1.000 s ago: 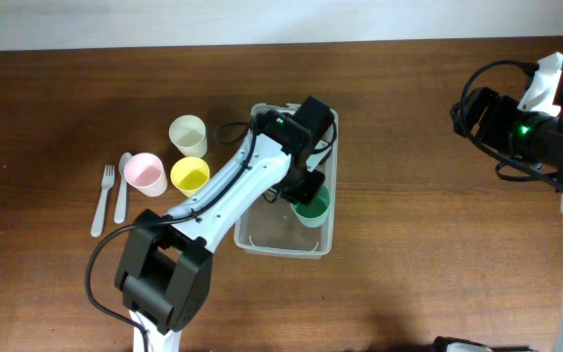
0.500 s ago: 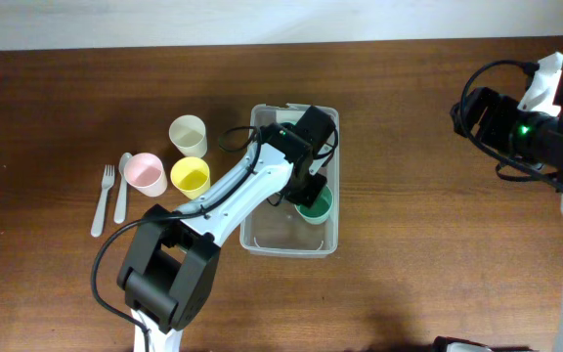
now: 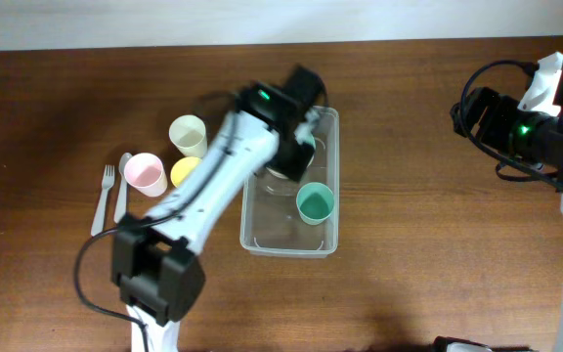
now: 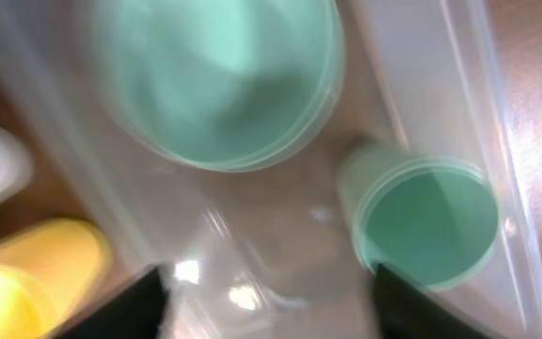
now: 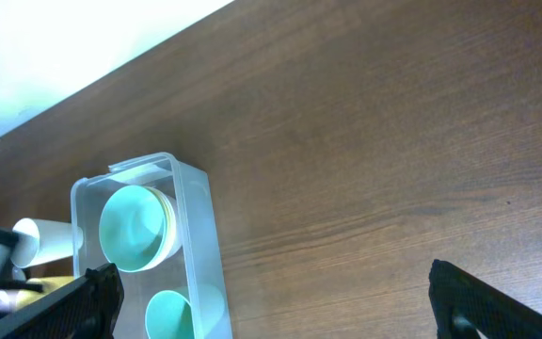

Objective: Pack container
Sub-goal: 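Move the left gripper to the white cup and grasp its rim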

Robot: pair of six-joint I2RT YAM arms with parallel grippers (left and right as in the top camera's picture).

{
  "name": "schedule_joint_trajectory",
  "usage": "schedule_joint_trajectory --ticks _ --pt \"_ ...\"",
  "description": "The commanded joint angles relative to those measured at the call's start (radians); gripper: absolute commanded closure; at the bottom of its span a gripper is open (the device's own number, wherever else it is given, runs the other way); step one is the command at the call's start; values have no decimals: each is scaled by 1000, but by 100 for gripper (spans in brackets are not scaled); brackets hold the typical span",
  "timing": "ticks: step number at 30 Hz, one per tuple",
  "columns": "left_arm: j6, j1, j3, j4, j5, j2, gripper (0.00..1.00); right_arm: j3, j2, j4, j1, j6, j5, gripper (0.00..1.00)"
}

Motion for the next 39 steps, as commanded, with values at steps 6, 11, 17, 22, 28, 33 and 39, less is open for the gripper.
schedule_joint_trajectory --ticks 6,11,17,22,28,33,39 --pt "-2 338 137 -10 -38 -54 0 10 -3 0 -6 -10 9 1" --pt "130 473 137 45 117 14 5 10 -3 0 -6 -10 9 1" --pt "110 525 137 83 79 148 20 10 -3 0 -6 -10 9 1" --pt "111 541 137 114 79 260 32 10 -3 0 -6 -10 9 1" --pt "111 559 137 141 80 348 44 10 -3 0 -6 -10 9 1" --pt "111 560 140 170 84 352 94 10 -3 0 -6 -10 9 1" --pt "112 561 144 166 88 352 99 10 -3 0 -6 -10 9 1"
